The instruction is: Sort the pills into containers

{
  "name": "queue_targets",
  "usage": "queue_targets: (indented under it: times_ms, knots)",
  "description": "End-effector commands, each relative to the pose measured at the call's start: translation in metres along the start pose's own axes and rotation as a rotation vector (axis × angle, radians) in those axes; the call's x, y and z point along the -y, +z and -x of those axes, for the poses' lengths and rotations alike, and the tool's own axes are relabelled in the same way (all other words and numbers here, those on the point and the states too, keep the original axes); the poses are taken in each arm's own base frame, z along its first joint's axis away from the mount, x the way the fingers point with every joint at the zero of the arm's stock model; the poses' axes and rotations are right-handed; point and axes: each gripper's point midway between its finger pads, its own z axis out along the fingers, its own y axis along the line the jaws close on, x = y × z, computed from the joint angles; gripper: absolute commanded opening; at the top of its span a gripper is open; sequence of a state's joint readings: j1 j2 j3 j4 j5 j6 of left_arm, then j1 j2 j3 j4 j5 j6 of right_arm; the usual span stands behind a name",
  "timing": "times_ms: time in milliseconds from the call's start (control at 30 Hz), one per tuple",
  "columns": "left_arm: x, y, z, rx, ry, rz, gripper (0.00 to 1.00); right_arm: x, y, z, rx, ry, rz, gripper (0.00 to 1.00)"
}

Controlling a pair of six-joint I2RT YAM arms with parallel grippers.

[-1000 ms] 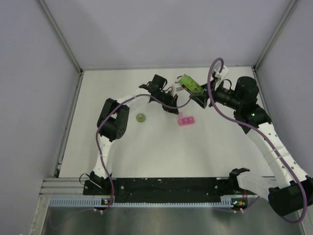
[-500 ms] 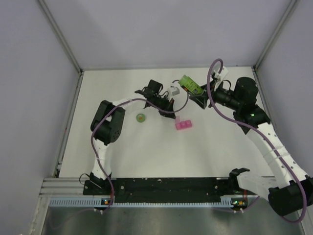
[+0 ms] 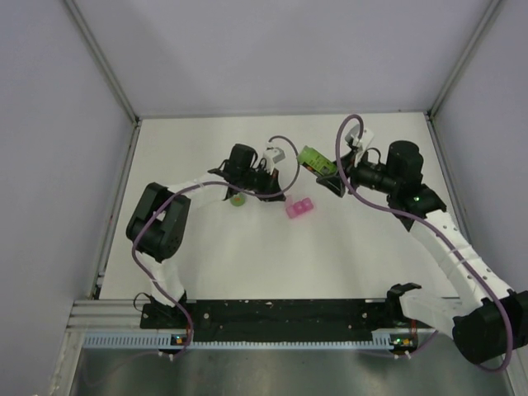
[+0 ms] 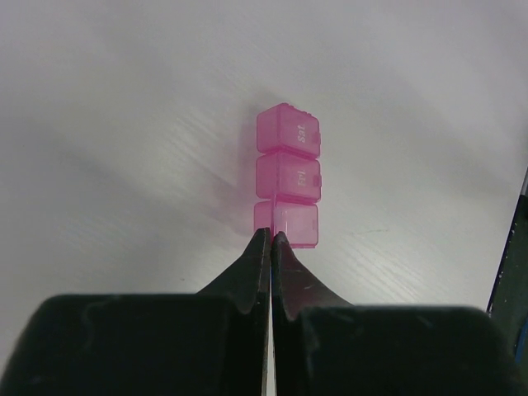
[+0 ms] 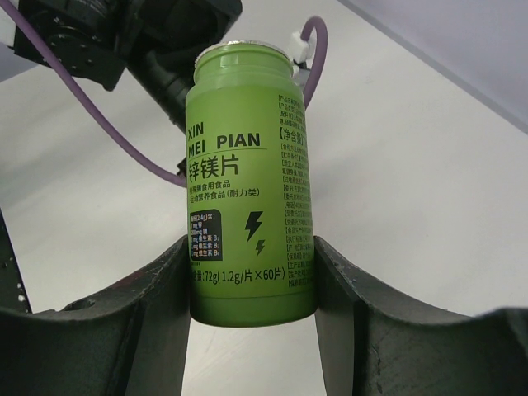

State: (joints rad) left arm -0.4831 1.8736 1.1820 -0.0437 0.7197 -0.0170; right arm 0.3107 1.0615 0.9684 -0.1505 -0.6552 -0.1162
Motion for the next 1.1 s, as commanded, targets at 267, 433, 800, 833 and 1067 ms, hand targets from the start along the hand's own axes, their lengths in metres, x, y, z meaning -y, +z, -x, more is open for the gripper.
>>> queue_targets:
  times_ms: [267,433,800,833,1067]
  knots:
    - [-0.013,-0.019,0.029,0.195,-0.062,0.095,0.0,-0.004,0.006,-0.029,0.056,-0.069,0.043,0.0]
    - [-0.021,-0.024,0.023,0.227,-0.108,0.118,0.0,-0.002,0.012,-0.051,0.041,-0.053,0.042,0.0]
    - [-0.031,-0.037,0.021,0.291,-0.148,0.146,0.0,0.001,0.03,-0.082,0.002,-0.042,0.019,0.0]
    - [-0.031,-0.039,0.021,0.292,-0.152,0.146,0.0,-0.001,0.032,-0.085,-0.008,-0.044,0.023,0.0]
    - [-0.038,-0.048,0.02,0.314,-0.168,0.167,0.0,-0.009,0.046,-0.102,-0.048,-0.069,0.056,0.0]
